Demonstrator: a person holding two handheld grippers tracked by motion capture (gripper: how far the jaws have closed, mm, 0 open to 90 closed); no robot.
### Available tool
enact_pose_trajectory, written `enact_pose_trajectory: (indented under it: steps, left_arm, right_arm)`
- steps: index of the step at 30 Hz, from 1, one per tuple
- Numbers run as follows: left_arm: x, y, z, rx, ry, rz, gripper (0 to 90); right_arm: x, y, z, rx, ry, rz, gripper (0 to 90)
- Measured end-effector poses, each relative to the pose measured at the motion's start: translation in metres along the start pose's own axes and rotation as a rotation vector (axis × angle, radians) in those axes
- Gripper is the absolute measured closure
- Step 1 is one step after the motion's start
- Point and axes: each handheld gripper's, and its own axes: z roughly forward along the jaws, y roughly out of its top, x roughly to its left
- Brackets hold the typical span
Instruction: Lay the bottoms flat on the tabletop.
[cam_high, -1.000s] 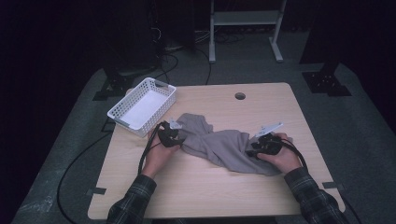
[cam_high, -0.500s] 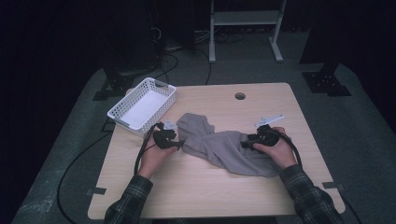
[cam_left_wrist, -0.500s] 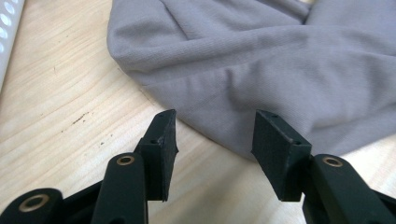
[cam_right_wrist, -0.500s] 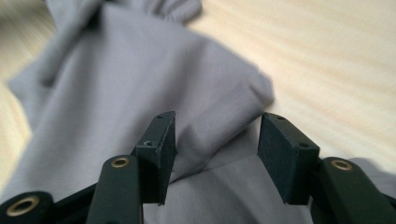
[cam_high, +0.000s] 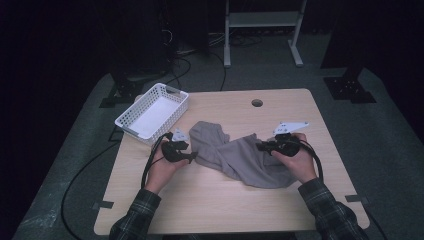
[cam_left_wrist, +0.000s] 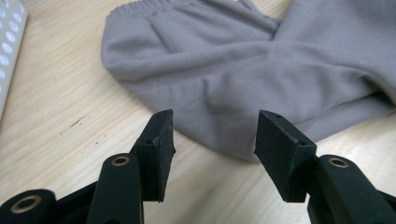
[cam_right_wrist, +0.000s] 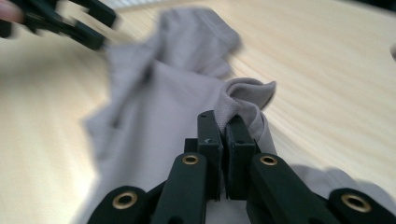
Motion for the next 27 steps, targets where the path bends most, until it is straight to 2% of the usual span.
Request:
enact_pose_trajectory:
  steps: [4, 7, 13, 18, 22, 27]
  left_arm:
    - [-0.001, 0.001, -0.001, 0.001, -0.001, 0.007, 45.9]
    - [-0.001, 0.000, 0.001, 0.010, -0.003, 0.010, 46.0]
    - [-0.001, -0.001, 0.004, 0.023, -0.007, 0.010, 46.0]
    - [-0.004, -0.004, 0.010, 0.045, -0.020, 0.020, 46.3]
    - [-0.005, -0.006, 0.014, 0.063, -0.027, 0.026, 46.5]
    - [-0.007, -0.007, 0.017, 0.067, -0.034, 0.019, 46.5]
  right_arm:
    - [0.035, 0.014, -0.004, -0.020, 0.020, -0.114, 86.2]
    - [0.060, 0.023, -0.003, -0.030, 0.052, -0.182, 86.2]
    - [0.100, 0.025, 0.014, -0.011, 0.123, -0.281, 86.2]
    - [0.123, 0.014, 0.041, 0.064, 0.190, -0.332, 86.1]
    - [0.141, -0.002, 0.064, 0.155, 0.232, -0.378, 86.1]
    - [0.154, -0.015, 0.086, 0.236, 0.241, -0.426, 86.0]
